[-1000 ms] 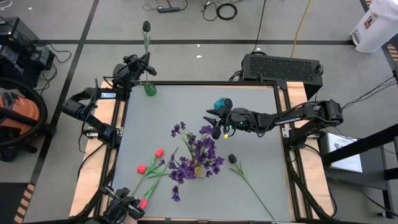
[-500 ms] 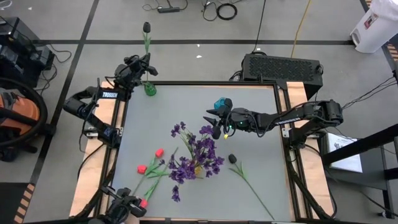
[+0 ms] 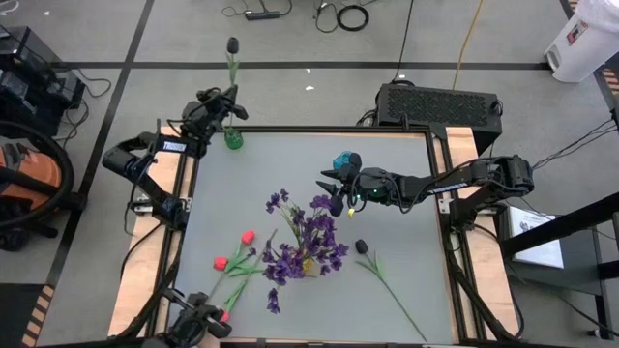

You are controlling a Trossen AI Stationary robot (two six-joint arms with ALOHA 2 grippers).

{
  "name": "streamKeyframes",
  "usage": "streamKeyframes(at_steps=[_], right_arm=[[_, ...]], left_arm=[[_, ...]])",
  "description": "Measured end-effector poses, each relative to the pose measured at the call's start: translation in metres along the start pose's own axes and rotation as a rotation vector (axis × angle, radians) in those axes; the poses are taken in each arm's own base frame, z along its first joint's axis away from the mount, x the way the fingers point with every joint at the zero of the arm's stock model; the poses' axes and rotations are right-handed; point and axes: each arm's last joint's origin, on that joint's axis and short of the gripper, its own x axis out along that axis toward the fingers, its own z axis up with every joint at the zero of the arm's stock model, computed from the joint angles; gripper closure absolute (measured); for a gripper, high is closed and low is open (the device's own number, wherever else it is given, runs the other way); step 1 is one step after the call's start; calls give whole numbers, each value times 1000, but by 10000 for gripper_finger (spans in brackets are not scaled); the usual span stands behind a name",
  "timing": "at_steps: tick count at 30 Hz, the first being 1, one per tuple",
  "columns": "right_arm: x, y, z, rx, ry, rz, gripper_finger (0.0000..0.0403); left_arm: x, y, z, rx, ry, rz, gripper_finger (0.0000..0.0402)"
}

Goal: Sort flowers into vase by color
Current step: Put the bottom black flower into the green vase

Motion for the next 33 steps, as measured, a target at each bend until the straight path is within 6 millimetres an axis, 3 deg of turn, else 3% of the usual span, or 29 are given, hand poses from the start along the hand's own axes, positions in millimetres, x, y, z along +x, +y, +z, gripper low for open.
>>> streamKeyframes(at_steps=[20,33], right_arm=[[0,0,-2,-5,15,-2,252],[0,-1,-3,-35,28,-5,252]], left_arm=[[0,-7,-6,-7,54,-22,398],[-1,-7,-9,-28,126,-32,337]])
